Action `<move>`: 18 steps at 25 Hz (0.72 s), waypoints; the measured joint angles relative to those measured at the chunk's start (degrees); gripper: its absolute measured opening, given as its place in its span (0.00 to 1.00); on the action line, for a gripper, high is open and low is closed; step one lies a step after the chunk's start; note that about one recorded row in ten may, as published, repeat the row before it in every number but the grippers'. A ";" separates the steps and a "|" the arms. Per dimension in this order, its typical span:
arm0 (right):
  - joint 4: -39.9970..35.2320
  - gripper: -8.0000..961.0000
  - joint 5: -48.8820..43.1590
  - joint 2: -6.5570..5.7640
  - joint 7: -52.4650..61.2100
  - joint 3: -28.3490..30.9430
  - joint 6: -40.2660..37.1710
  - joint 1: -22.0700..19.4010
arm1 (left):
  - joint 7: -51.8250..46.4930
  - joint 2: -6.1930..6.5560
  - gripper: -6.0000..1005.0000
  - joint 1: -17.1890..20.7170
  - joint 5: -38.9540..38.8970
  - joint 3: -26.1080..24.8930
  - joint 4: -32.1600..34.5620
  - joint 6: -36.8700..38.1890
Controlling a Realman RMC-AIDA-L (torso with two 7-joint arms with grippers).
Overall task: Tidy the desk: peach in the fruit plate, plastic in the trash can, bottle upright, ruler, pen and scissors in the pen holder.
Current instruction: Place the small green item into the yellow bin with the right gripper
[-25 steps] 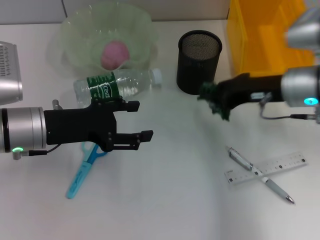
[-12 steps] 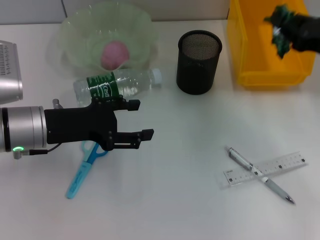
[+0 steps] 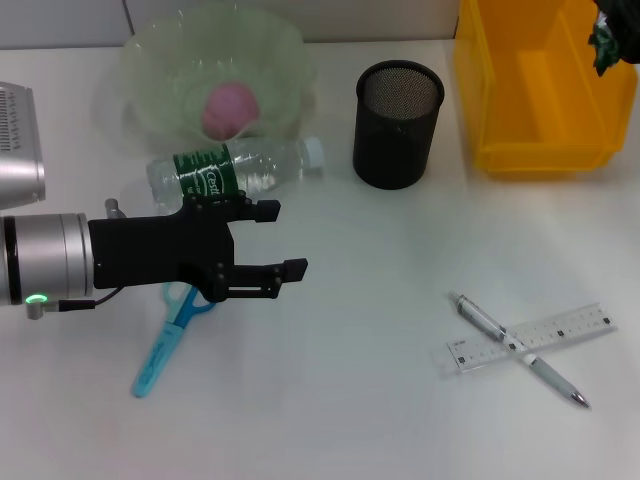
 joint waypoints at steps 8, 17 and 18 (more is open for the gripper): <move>4.66 0.09 -0.24 0.07 -5.21 -0.56 6.67 3.33 | 0.00 0.00 0.81 0.05 0.00 0.00 -0.30 -0.23; 5.08 0.22 0.04 0.21 -7.01 -0.56 6.69 3.08 | 0.00 0.00 0.81 0.12 0.00 0.00 -0.44 -0.29; 5.17 0.25 0.10 0.28 -7.16 -0.55 6.57 2.95 | 0.00 0.00 0.81 0.08 0.00 0.00 -0.44 -0.40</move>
